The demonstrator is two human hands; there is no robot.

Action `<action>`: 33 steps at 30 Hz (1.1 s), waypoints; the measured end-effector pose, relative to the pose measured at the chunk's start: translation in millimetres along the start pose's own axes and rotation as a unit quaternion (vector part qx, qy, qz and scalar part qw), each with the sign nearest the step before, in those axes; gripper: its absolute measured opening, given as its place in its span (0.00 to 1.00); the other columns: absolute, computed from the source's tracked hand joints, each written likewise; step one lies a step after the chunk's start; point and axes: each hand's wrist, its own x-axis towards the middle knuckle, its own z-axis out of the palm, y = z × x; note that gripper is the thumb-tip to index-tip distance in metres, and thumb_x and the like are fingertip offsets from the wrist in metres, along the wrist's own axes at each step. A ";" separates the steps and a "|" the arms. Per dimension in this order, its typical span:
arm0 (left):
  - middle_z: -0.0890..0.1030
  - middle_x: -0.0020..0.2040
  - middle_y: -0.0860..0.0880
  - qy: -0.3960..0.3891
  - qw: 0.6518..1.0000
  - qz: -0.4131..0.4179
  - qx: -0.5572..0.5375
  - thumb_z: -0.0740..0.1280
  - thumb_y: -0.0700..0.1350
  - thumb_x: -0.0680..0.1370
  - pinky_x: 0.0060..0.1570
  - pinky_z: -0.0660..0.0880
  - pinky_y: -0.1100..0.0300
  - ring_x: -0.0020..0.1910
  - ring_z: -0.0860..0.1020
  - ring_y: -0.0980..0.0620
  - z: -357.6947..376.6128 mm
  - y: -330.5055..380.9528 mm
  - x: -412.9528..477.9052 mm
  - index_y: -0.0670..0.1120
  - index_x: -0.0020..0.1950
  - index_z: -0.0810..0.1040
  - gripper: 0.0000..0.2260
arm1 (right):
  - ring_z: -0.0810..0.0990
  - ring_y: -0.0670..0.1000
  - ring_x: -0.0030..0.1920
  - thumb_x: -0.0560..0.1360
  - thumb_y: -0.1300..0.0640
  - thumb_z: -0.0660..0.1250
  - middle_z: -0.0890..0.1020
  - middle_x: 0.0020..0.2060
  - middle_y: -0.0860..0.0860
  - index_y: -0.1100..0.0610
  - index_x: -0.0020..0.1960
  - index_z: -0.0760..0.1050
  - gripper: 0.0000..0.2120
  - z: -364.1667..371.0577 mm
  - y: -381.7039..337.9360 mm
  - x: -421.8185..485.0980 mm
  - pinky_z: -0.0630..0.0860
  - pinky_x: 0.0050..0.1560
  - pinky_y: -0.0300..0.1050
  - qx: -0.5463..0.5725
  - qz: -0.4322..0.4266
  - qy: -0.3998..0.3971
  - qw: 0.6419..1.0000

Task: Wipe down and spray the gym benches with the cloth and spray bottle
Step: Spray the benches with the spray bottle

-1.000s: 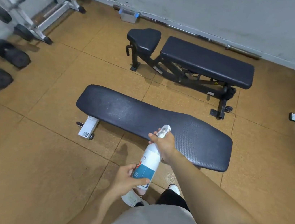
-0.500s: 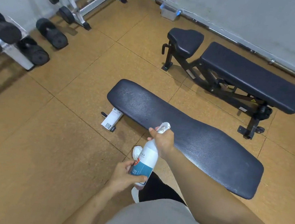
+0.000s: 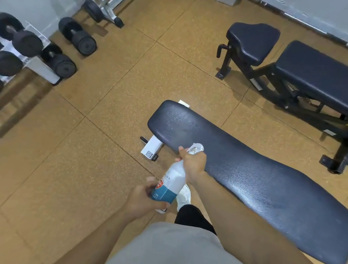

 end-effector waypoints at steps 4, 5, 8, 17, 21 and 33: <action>0.87 0.52 0.53 -0.004 1.000 -0.017 -0.009 0.85 0.51 0.56 0.55 0.83 0.57 0.52 0.85 0.54 -21.1 13.0 22.0 0.49 0.60 0.84 0.33 | 0.81 0.54 0.30 0.73 0.62 0.78 0.82 0.36 0.57 0.59 0.44 0.74 0.12 24.3 -19.3 16.0 0.81 0.34 0.48 -0.006 0.015 -0.013 1.000; 0.87 0.52 0.53 -0.006 1.000 -0.021 -0.010 0.84 0.51 0.56 0.55 0.83 0.56 0.53 0.85 0.53 -25.1 16.3 26.3 0.49 0.60 0.83 0.33 | 0.79 0.53 0.29 0.73 0.64 0.77 0.80 0.35 0.55 0.59 0.46 0.73 0.11 28.7 -24.3 18.6 0.80 0.31 0.45 0.010 0.024 -0.023 0.999; 0.87 0.53 0.53 -0.019 0.999 -0.027 -0.002 0.84 0.53 0.56 0.55 0.83 0.54 0.54 0.85 0.52 -39.3 23.9 40.8 0.50 0.60 0.83 0.33 | 0.78 0.49 0.24 0.75 0.67 0.74 0.79 0.36 0.54 0.60 0.50 0.73 0.11 41.9 -33.7 26.7 0.77 0.25 0.40 0.039 0.051 -0.022 0.998; 0.86 0.58 0.53 -0.080 0.996 -0.025 0.040 0.85 0.57 0.56 0.59 0.81 0.56 0.56 0.84 0.58 -103.9 31.5 86.3 0.47 0.65 0.82 0.40 | 0.83 0.52 0.28 0.74 0.62 0.77 0.82 0.38 0.56 0.57 0.44 0.74 0.11 88.3 -39.8 45.1 0.82 0.40 0.50 0.046 0.051 0.041 0.997; 0.85 0.60 0.54 -0.104 0.994 -0.008 0.035 0.86 0.53 0.57 0.62 0.81 0.54 0.59 0.83 0.56 -149.2 33.1 109.0 0.48 0.66 0.81 0.39 | 0.84 0.54 0.32 0.74 0.64 0.76 0.82 0.44 0.58 0.56 0.47 0.74 0.11 124.2 -47.5 41.1 0.82 0.40 0.50 0.083 0.032 0.077 0.993; 0.84 0.62 0.53 -0.193 0.978 0.031 0.074 0.86 0.57 0.52 0.62 0.81 0.49 0.61 0.83 0.53 -331.5 42.6 172.0 0.48 0.67 0.80 0.45 | 0.85 0.51 0.32 0.75 0.61 0.76 0.84 0.42 0.56 0.55 0.49 0.74 0.10 267.6 -58.7 1.0 0.82 0.37 0.47 0.185 0.005 0.231 0.955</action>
